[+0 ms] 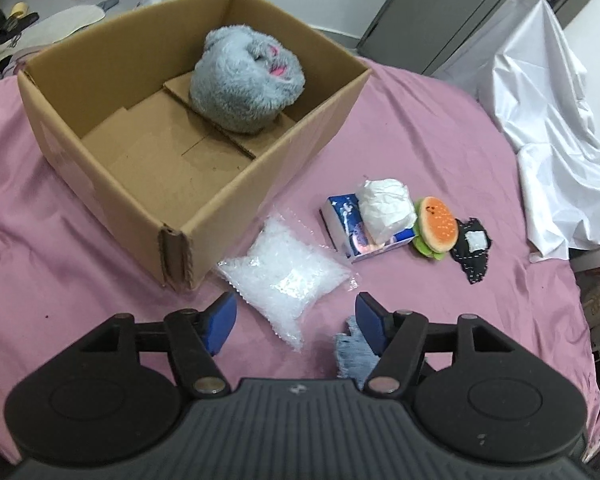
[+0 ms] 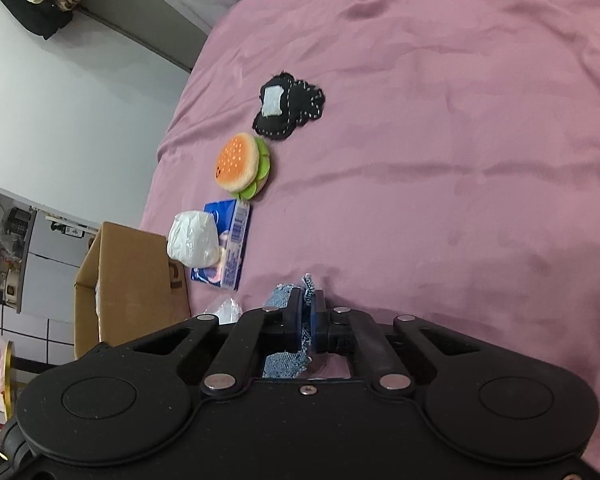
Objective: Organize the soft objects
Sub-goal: 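Grasp the bubble wrap bag with the left tool while the right tool grasps the blue cloth, then carry the bubble wrap with the left tool while the right tool carries the blue cloth to the box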
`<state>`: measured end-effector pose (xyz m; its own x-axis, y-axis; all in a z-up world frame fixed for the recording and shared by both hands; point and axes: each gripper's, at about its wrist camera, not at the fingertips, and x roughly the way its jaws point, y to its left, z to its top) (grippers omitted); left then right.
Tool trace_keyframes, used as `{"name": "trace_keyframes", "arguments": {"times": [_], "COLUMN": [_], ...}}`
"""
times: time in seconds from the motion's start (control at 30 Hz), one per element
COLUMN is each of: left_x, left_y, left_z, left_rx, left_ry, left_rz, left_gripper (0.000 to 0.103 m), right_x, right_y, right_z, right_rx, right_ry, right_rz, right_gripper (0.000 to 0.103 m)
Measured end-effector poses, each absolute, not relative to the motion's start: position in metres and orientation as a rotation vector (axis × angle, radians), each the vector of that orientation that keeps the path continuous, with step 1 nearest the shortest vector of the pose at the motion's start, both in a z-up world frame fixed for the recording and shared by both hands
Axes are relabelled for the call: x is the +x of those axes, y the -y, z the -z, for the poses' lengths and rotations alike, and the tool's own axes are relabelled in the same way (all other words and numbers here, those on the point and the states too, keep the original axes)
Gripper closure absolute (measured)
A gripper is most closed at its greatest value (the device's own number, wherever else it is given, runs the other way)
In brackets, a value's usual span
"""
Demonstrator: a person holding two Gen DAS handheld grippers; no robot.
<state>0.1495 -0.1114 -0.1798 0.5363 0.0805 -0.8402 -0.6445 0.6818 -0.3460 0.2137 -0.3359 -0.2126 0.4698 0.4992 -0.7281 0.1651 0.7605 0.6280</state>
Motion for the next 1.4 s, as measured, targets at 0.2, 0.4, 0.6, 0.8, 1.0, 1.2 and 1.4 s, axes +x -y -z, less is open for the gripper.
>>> {"name": "trace_keyframes", "arguments": {"times": [0.2, 0.4, 0.6, 0.8, 1.0, 1.2, 1.4], "left_x": [0.157, 0.164, 0.162, 0.156, 0.147, 0.142, 0.131], "left_y": [0.102, 0.098, 0.092, 0.089, 0.084, 0.086, 0.086], "left_z": [0.197, 0.209, 0.211, 0.21, 0.21, 0.206, 0.195], "left_rx": [-0.737, -0.721, -0.721, -0.762, -0.822, -0.811, -0.804], "left_ry": [-0.955, -0.964, -0.942, -0.917, -0.883, -0.871, -0.864], "left_rz": [-0.522, -0.509, -0.49, -0.432, -0.388, -0.339, -0.316], "left_gripper": [0.037, 0.037, 0.048, 0.069, 0.072, 0.072, 0.072], "right_x": [0.213, 0.212, 0.214, 0.214, 0.216, 0.217, 0.215], "right_y": [0.341, 0.343, 0.34, 0.327, 0.317, 0.313, 0.304], "right_z": [0.21, 0.205, 0.213, 0.212, 0.214, 0.216, 0.215], "right_rx": [0.697, 0.678, 0.708, 0.694, 0.665, 0.639, 0.559], "right_ry": [-1.042, -1.03, -1.1, -1.124, -1.136, -1.137, -1.13], "right_rz": [-0.195, -0.206, -0.242, -0.301, -0.329, -0.339, -0.326], "right_gripper": [0.1, 0.1, 0.093, 0.06, 0.052, 0.052, 0.079]}}
